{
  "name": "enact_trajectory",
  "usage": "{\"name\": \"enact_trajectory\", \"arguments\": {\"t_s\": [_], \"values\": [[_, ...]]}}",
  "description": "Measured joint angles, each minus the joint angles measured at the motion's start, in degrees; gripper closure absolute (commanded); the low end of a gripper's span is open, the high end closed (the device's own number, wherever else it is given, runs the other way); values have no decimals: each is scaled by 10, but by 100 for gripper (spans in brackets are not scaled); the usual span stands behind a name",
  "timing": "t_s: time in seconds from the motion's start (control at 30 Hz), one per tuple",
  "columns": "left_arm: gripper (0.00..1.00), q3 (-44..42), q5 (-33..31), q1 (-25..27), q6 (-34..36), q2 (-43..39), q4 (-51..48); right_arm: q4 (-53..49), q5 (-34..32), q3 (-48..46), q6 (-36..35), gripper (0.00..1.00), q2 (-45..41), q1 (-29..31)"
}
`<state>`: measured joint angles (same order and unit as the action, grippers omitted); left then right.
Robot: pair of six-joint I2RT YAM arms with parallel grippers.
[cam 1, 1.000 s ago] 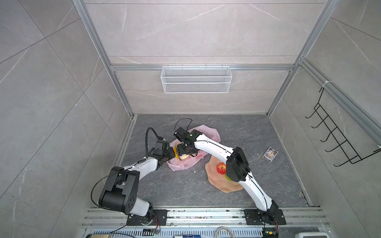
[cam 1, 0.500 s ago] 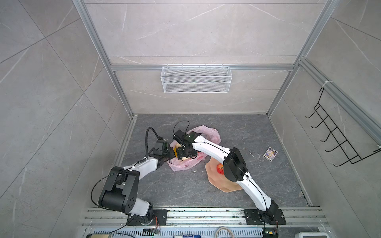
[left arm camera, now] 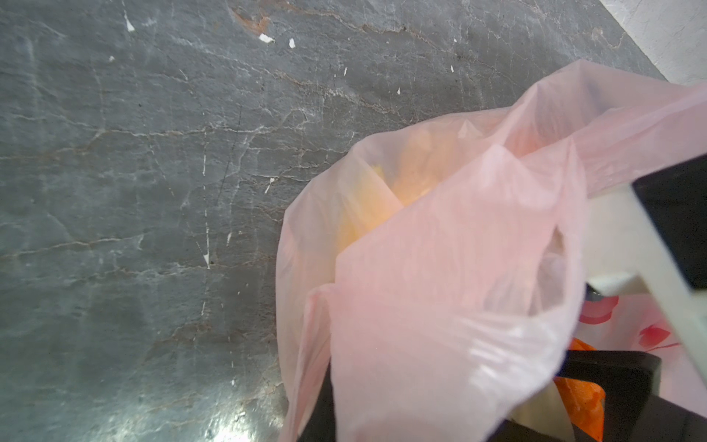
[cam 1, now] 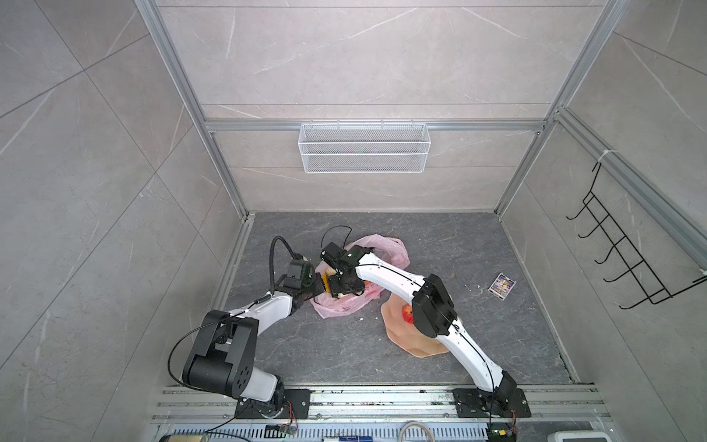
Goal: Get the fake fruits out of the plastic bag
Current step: 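Grasp the cream pear by its top and lift it with the right gripper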
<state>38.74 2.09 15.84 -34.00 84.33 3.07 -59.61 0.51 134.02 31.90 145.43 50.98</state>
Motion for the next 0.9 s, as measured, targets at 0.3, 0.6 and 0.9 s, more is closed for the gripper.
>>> {"name": "enact_trajectory", "arguments": {"t_s": [0.3,0.6,0.9], "values": [[100,0,0,0,0,0,0,80,-5,-122,9,38,-121,0],[100,0,0,0,0,0,0,208,-14,-259,20,38,-213,0],[100,0,0,0,0,0,0,355,-32,-483,30,39,-352,0]]}}
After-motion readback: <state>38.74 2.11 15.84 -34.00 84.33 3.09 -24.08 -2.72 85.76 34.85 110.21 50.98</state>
